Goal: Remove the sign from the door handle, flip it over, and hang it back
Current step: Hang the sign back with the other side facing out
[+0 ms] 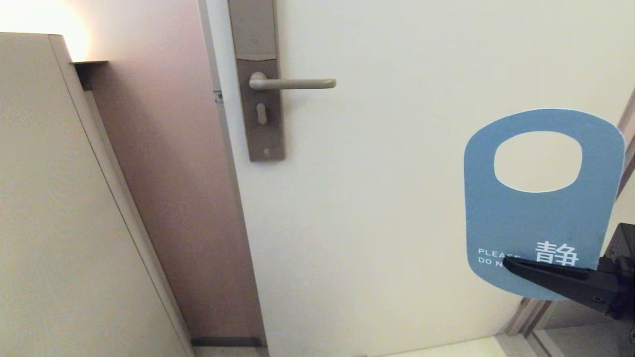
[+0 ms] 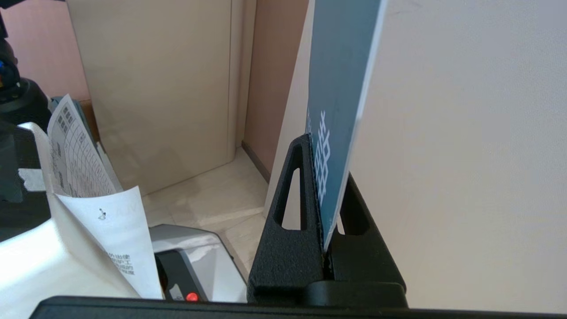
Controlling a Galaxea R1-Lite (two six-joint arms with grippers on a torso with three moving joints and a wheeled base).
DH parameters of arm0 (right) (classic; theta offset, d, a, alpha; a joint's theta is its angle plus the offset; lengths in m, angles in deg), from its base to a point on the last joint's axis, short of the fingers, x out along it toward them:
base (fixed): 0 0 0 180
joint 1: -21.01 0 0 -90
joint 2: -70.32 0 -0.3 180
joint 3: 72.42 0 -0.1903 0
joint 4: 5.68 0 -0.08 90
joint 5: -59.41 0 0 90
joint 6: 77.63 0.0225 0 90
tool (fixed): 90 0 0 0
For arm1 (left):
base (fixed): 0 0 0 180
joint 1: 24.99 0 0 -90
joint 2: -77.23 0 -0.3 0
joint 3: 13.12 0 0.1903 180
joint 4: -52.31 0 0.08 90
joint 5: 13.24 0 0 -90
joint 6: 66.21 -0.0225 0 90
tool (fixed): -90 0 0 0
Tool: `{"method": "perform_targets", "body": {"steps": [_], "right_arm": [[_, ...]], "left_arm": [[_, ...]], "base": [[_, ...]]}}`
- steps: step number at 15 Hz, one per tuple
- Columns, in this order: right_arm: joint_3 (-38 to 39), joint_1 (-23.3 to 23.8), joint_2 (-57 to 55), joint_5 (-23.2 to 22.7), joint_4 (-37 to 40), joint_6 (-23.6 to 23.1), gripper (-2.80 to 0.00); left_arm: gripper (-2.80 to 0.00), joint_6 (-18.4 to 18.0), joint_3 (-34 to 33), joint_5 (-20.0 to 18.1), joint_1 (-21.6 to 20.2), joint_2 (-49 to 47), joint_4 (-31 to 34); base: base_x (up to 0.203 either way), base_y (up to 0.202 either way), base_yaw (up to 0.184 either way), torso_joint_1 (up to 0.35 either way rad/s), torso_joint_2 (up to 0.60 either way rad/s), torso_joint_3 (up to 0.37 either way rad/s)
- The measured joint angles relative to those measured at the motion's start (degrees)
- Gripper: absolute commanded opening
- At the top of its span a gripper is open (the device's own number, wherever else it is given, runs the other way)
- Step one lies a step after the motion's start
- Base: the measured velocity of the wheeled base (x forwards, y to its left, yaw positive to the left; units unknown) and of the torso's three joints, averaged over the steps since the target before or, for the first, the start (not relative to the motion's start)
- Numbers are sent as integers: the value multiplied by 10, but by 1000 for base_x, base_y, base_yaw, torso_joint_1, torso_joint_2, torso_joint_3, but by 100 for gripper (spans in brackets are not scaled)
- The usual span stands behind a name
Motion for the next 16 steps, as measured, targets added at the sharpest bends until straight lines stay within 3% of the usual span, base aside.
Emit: {"method": "perform_targets", "body": {"steps": [5,10,12,14,16], "right_arm": [[14,1,-13,0,-52,2,-280],[28,1,-20,0,-55,4,-280],[29,1,-26,0,-65,3,-280],[29,1,-35,0,-84,2,-280],[29,1,-47,0,-107,3,-280]], "left_arm": [[-280,4,0,41,0,0,22],[-280,40,0,42,0,0,22],[-280,75,0,39,0,0,24],[-280,132,0,39,0,0,43],[-280,148,0,38,0,0,47]], "base": [[0,0,0,0,0,0],[0,0,0,0,0,0],[0,0,0,0,0,0],[0,0,0,0,0,0],[0,0,0,0,0,0]]}}
